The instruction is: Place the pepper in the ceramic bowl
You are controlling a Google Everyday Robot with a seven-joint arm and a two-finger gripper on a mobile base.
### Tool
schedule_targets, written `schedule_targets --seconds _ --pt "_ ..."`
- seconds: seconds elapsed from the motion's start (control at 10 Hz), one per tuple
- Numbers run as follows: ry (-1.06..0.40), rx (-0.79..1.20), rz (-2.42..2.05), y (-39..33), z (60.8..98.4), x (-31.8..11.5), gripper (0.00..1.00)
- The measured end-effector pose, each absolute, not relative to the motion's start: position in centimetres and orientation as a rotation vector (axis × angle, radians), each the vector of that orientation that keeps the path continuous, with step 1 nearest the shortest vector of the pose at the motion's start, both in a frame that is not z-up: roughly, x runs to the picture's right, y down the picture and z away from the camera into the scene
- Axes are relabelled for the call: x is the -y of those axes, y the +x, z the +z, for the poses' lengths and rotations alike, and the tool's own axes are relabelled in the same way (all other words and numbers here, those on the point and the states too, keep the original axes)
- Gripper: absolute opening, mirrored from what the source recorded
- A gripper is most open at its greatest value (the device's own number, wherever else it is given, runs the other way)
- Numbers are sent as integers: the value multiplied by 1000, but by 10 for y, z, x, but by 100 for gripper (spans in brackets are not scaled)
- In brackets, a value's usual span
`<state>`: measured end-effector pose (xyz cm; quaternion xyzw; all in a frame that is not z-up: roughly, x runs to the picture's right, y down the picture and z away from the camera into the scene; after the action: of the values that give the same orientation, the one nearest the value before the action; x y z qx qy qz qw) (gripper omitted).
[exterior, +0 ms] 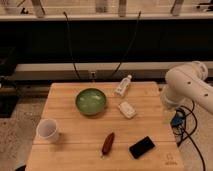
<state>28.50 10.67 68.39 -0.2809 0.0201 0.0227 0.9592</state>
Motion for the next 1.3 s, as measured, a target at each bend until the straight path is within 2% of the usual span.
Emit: schedule_targets --seconds 0.8,1.3 --pt "-572 -49 32 282 685 -110 80" --pt "-581 -85 -100 235 698 -128 80"
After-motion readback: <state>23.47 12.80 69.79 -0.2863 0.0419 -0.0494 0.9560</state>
